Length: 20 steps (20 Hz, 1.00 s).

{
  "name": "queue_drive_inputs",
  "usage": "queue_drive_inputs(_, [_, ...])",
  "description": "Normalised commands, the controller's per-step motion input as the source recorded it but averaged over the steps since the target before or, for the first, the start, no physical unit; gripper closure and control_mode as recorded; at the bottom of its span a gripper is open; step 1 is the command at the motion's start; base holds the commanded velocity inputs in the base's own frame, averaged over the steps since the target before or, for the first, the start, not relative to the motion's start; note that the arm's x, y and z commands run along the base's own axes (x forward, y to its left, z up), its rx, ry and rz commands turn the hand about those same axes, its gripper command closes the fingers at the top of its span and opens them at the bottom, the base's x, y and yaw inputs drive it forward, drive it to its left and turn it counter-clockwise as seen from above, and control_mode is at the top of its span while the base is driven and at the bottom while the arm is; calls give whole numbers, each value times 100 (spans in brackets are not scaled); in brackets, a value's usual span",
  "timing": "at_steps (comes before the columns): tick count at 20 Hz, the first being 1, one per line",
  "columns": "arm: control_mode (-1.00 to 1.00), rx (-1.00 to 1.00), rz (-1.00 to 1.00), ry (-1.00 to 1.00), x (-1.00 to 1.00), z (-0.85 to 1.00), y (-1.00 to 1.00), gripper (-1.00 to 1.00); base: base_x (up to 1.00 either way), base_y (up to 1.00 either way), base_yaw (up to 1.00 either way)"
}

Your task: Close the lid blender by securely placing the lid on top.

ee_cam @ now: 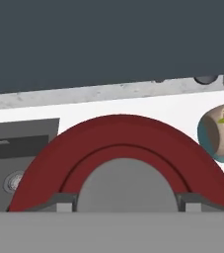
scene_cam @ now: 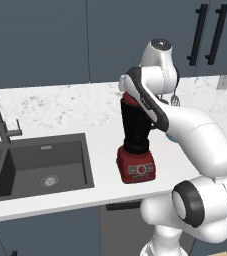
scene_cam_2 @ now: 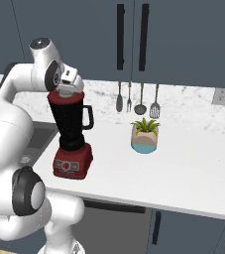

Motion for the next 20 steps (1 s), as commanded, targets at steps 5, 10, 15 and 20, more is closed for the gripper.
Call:
queue_drive_inputs(5, [-100,-2,0,0,0,-4,0,100,0,0,0])
queue_drive_inputs(10, [-100,-2,0,0,0,-5,0,-100,0,0,0])
queue_drive_inputs(15, [-100,0,0,0,0,5,0,-100,0,0,0])
queue_drive_inputs(20, [-100,0,0,-1,0,15,0,-100,0,0,0])
